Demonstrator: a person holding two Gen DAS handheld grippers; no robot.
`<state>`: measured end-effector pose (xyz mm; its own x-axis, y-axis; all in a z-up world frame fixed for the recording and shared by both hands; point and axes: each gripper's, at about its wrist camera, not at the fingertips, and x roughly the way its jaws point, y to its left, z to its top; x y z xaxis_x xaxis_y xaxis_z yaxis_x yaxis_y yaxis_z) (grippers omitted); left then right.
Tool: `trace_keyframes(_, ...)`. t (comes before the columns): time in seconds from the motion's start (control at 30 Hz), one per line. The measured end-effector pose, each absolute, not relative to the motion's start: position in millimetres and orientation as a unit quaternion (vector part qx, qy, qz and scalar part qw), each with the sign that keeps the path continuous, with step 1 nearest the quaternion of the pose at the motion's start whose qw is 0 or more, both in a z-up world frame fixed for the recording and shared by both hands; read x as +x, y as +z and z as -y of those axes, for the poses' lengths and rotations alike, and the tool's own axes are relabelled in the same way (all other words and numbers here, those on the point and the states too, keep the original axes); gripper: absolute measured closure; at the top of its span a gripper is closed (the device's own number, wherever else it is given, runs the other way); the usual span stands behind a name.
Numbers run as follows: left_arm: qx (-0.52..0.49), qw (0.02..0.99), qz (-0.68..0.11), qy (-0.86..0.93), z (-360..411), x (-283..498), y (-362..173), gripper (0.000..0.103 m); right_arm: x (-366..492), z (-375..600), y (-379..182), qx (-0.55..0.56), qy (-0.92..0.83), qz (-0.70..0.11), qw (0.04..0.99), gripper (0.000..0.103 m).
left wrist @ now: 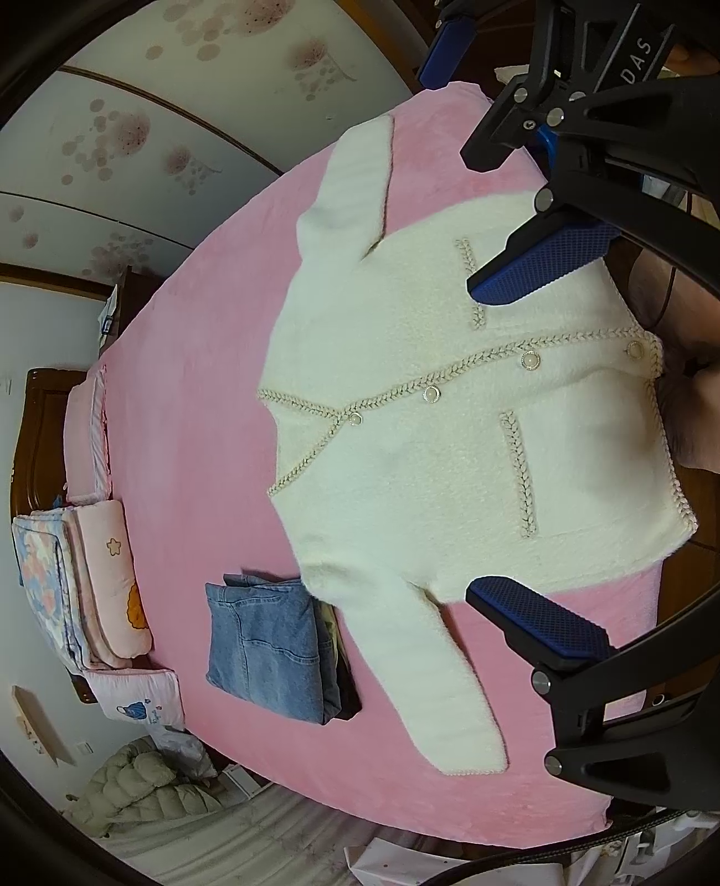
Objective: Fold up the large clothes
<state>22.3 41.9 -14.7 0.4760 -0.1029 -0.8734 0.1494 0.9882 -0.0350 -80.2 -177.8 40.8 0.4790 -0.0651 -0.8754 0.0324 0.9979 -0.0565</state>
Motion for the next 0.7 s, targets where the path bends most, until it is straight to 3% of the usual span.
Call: trace_keyframes(0.7, 0.031, 0.868, -0.49, -0.069, -38.5, 34.4, -7.0, 0.005, -77.6, 189.0, 48.7, 0.005, -0.05, -0.499, 0.865, 0.019)
